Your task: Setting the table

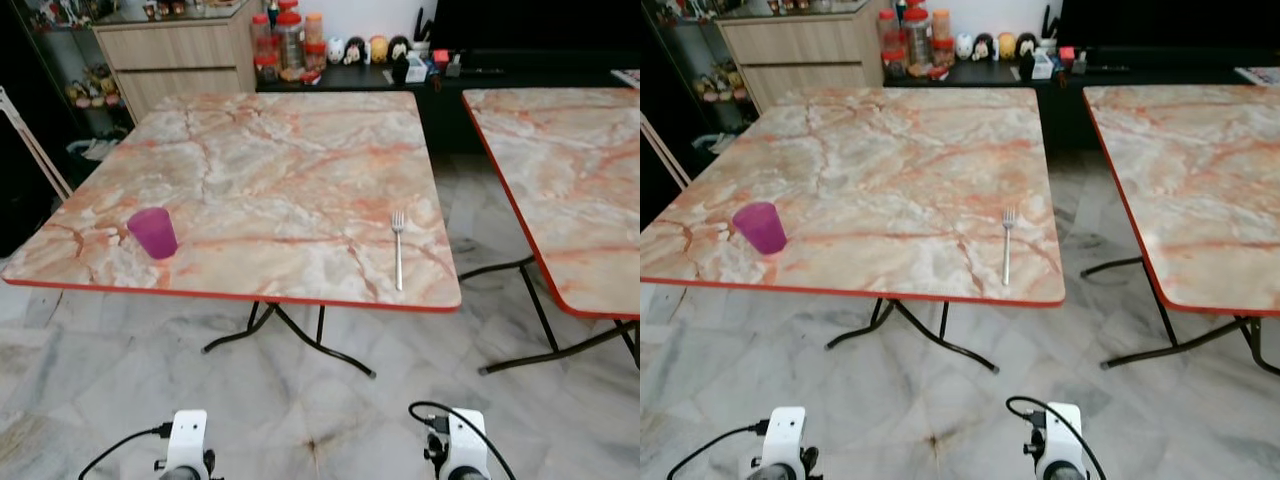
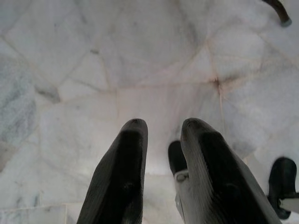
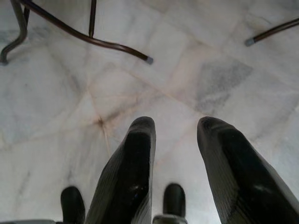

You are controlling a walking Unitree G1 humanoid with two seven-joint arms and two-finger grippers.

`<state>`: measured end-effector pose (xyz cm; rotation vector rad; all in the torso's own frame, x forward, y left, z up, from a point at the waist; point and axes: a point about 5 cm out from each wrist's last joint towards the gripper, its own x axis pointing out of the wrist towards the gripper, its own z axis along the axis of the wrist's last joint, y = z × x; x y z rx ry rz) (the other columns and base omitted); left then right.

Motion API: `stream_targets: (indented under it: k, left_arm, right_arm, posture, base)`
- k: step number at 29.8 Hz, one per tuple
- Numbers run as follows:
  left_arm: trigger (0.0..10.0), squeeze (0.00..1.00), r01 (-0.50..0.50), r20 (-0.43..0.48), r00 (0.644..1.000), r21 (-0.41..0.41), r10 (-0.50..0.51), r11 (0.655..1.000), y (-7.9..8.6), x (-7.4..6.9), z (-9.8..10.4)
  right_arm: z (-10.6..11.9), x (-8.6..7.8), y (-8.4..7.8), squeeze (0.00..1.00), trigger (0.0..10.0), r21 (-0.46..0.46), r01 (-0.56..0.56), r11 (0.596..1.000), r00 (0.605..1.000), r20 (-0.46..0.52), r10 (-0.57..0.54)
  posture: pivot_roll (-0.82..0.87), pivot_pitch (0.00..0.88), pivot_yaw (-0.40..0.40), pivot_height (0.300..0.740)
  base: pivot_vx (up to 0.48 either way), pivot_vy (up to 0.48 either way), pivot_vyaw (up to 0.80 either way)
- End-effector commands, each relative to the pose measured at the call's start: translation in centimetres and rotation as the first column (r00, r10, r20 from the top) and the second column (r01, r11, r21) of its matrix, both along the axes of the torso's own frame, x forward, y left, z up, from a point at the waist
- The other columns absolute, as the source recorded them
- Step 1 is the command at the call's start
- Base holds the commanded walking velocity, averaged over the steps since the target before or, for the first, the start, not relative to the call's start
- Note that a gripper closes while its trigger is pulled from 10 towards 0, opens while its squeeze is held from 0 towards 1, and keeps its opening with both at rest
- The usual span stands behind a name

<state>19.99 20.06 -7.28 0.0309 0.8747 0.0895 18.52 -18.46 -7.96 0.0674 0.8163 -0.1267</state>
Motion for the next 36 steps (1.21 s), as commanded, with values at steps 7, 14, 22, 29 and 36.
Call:
stream_targets:
  k: [7,14,22,29,36]
  left_arm:
    - [10.0,0.00,-0.026,-0.007,1.000,0.009,0.026,1.000,0.6,-0.1,0.0]
    - [10.0,0.00,-0.030,-0.005,1.000,0.009,0.030,1.000,0.6,-0.1,0.0]
    - [10.0,0.00,-0.036,-0.008,0.999,0.003,0.036,0.999,0.5,-0.1,0.0]
    - [10.0,0.00,-0.033,-0.014,0.999,-0.007,0.033,0.999,0.3,-0.3,-0.1]
    - [10.0,0.00,-0.036,-0.022,0.999,-0.009,0.035,0.999,0.2,-0.5,-0.3]
  right_arm:
    - [-0.1,-0.1,0.2,0.00,10.0,0.010,0.010,1.000,1.000,-0.013,-0.010]
    - [-0.1,-0.1,0.3,0.00,10.0,0.016,0.011,1.000,1.000,-0.011,-0.011]
    - [-0.3,-0.3,0.5,0.00,10.0,0.019,-0.002,1.000,1.000,-0.025,0.002]
    - [-0.1,-0.2,0.7,0.00,10.0,-0.002,-0.058,0.998,0.998,-0.008,0.058]
    - [0.7,0.6,0.8,0.00,10.0,-0.078,-0.163,0.984,0.981,0.096,0.170]
  posture:
    - [-0.02,0.000,0.032,0.740]
    - [-0.02,0.000,0.033,0.740]
    - [-0.02,0.000,0.032,0.740]
    - [-0.02,0.000,0.029,0.740]
    - [-0.03,0.000,0.027,0.740]
  base:
    - [0.339,0.000,0.00]
    - [0.341,0.000,0.00]
    - [0.285,0.000,0.00]
    - [0.000,0.000,0.00]
    - [0.000,0.000,0.00]
